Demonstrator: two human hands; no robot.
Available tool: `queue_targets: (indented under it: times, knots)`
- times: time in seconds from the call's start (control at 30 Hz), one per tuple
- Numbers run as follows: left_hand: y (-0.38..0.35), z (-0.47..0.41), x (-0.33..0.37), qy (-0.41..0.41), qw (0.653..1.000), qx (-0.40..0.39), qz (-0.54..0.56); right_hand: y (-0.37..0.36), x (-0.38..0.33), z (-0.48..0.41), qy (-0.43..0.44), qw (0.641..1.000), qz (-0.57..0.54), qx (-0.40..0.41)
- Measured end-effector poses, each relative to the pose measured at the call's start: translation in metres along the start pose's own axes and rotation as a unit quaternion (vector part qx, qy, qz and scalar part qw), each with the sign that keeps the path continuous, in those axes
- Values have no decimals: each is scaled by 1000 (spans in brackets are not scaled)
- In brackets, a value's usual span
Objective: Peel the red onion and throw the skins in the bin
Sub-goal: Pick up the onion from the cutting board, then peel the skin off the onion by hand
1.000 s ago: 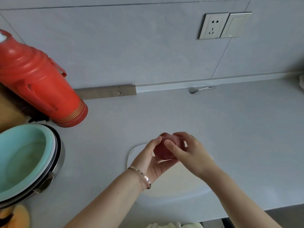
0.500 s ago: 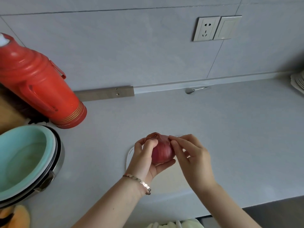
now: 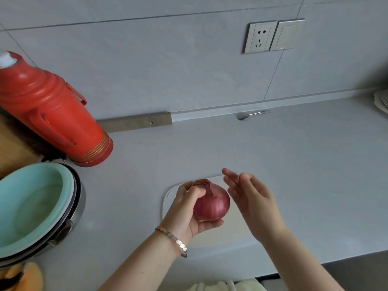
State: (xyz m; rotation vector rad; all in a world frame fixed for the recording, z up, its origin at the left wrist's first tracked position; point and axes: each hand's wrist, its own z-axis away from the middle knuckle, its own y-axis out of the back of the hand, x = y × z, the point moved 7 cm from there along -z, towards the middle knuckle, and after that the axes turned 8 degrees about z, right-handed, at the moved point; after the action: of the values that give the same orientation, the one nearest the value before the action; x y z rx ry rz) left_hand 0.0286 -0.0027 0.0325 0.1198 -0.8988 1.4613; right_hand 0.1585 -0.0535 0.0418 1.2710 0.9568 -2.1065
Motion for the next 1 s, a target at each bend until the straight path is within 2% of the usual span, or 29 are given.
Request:
queue_targets:
  times: [0.07, 0.13, 0.27, 0.4, 0.47, 0.53, 0.6, 0.73, 0.87, 0.93, 1.0]
  knots:
    - [-1, 1, -2, 4, 1000, -8, -7, 5, 1, -1, -42, 992, -118, 3]
    - [0, 2, -3, -3, 1000, -7, -20, 8, 0, -2, -49, 993, -105, 9]
    - [1, 3, 2, -51, 995, 19, -81, 12, 0, -4, -34, 992, 124, 3]
    - [-1, 4, 6, -100, 982, 30, -157, -3, 3, 1, -4, 951, 308, -32]
    - [-4, 5, 9, -120, 976, 23, -181, -14, 4, 5, 37, 931, 358, -62]
    - [-6, 6, 12, -135, 972, 21, -191, -18, 3, 5, 63, 935, 342, -73]
    - [-5, 6, 13, -146, 968, 22, -203, -16, 3, 2, 85, 939, 331, -51]
    - [-5, 4, 8, -154, 967, 40, -200, -12, 2, 1, 134, 908, 396, 20]
    - [-5, 0, 5, -148, 970, 60, -181, -7, 10, -2, 120, 930, 342, 69]
    - [-2, -3, 3, -131, 972, 61, -184, -7, 16, -6, 103, 939, 320, 67]
    - [2, -8, 1, -96, 975, 56, -190, -7, 19, -10, 107, 934, 339, 44]
